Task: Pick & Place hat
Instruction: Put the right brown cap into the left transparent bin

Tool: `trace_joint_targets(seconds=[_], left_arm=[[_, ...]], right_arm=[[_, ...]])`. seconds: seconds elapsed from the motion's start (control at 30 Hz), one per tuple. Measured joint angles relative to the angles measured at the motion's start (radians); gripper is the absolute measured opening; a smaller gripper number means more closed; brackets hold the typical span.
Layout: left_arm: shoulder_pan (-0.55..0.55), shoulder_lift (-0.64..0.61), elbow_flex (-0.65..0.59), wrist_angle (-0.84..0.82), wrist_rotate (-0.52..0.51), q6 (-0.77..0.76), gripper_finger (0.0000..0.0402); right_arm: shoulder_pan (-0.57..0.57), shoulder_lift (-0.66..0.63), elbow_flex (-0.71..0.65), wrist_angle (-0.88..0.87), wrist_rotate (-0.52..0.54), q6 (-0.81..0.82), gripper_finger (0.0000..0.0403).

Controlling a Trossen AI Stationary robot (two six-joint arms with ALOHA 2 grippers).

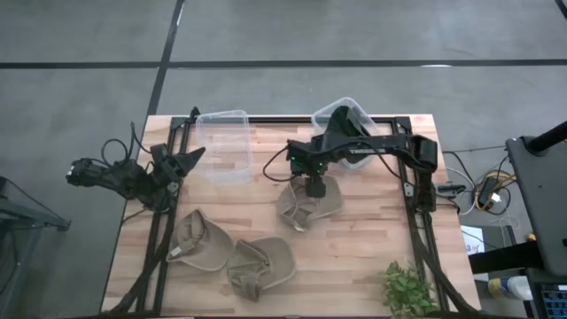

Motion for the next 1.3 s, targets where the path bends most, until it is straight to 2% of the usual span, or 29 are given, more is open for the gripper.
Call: trace_joint_targets(seconds=[0.23,0.4,0.53,0.67,0.73,0.9,1.07,1.3], left_arm=[[0.000,0.000,0.000,0.000,-0.001,0.000,0.0080],[0.000,0.000,0.000,0.001,-0.001,-0.001,0.0080],[0.000,0.000,0.000,0.000,-0.011,0.000,0.0080],[0.000,0.000,0.000,0.000,-0.022,0.011,0.0080],[0.000,0.000,0.000,0.000,-0.025,0.013,0.0080],[0.000,0.000,0.000,0.000,-0.025,0.013,0.0080],[0.000,0.000,0.000,0.002,-0.024,0.014,0.0080],[0.000,-0.001,-0.001,0.012,-0.024,0.029,0.0080]], right_arm=[[-0.013,0.044,0.000,-0.004,0.000,-0.026,0.0181],[-0.013,0.064,0.000,-0.007,0.000,-0.028,0.0160],[-0.013,0.060,0.000,-0.011,-0.001,-0.029,0.0117],[-0.013,0.054,0.007,-0.041,-0.005,0.004,0.0041],[-0.013,0.053,0.015,-0.051,-0.010,0.019,0.0020],[-0.013,0.047,0.055,-0.093,-0.022,0.078,0.0014],[-0.013,-0.012,0.101,-0.118,-0.056,0.128,0.0013],[-0.013,-0.080,0.202,-0.246,-0.066,0.171,0.0013]])
